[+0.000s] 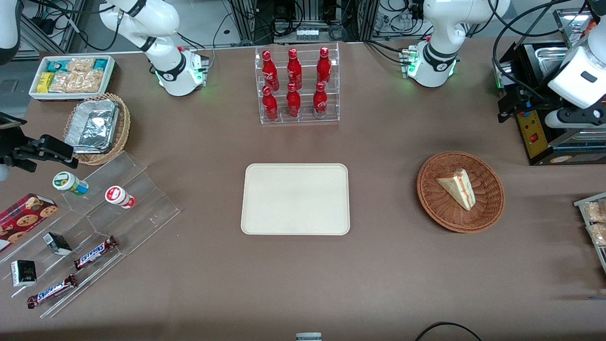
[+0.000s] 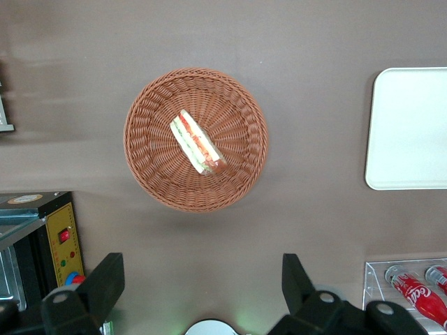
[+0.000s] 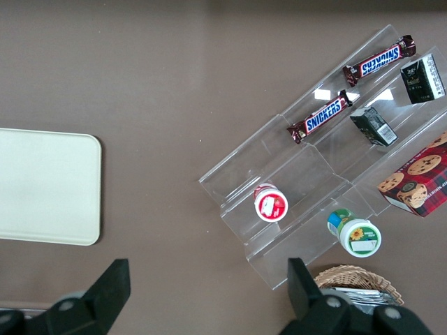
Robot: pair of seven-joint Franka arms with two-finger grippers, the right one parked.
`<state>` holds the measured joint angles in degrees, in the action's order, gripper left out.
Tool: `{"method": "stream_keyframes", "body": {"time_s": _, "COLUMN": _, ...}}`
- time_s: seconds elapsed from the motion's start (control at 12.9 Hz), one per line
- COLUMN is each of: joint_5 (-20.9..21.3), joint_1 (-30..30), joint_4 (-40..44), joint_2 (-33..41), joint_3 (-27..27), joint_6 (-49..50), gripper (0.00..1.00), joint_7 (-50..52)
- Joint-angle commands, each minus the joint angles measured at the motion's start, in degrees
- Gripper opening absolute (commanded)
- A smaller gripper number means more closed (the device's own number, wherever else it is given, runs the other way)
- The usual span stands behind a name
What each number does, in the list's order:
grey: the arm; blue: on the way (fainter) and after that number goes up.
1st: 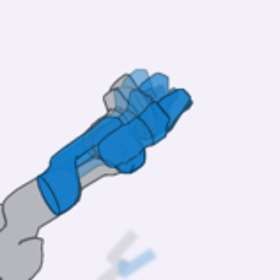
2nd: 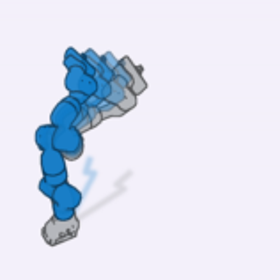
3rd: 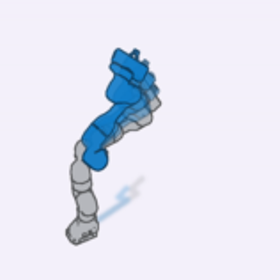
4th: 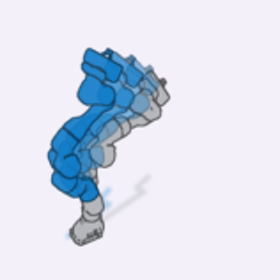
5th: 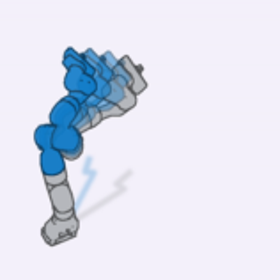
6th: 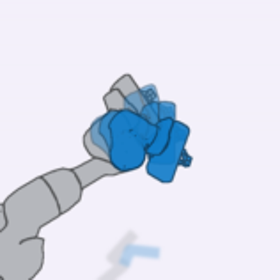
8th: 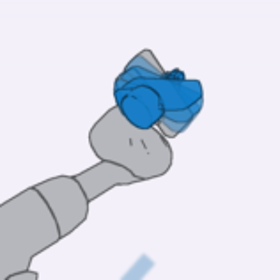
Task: Place sandwich from basket to tray
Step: 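Move the left gripper over the wicker basket above the sandwich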
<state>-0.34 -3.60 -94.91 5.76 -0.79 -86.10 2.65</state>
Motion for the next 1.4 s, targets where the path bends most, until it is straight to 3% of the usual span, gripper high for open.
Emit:
{"method": "stream_keyframes", "body": {"time_s": 0.0, "joint_5": -0.37, "joint_1": 0.79, "joint_4": 1.04, "joint_2": 0.47, "joint_3": 0.08, "joint_6": 1.71, "gripper": 1.0, "joint_7": -0.55}}
{"method": "stream_keyframes", "body": {"time_s": 0.47, "joint_5": -0.01, "joint_1": 1.23, "joint_4": 0.95, "joint_2": -5.39, "joint_3": 2.1, "joint_6": 0.58, "gripper": 1.0, "joint_7": 0.24}}
{"method": "stream_keyframes", "body": {"time_s": 0.7, "joint_5": 0.42, "joint_1": 1.75, "joint_4": -1.24, "joint_2": -6.98, "joint_3": 2.28, "joint_6": -3.01, "gripper": 1.0, "joint_7": 10.67}}
{"method": "stream_keyframes", "body": {"time_s": 0.93, "joint_5": 1.82, "joint_1": 2.63, "joint_4": -9.3, "joint_2": -6.81, "joint_3": 2.63, "joint_6": -10.47, "gripper": 1.0, "joint_7": 14.3}}
{"method": "stream_keyframes", "body": {"time_s": 1.32, "joint_5": 1.92, "joint_1": 2.99, "joint_4": -22.14, "joint_2": -7.17, "joint_3": 2.72, "joint_6": -26.9, "gripper": 1.0, "joint_7": 31.87}}
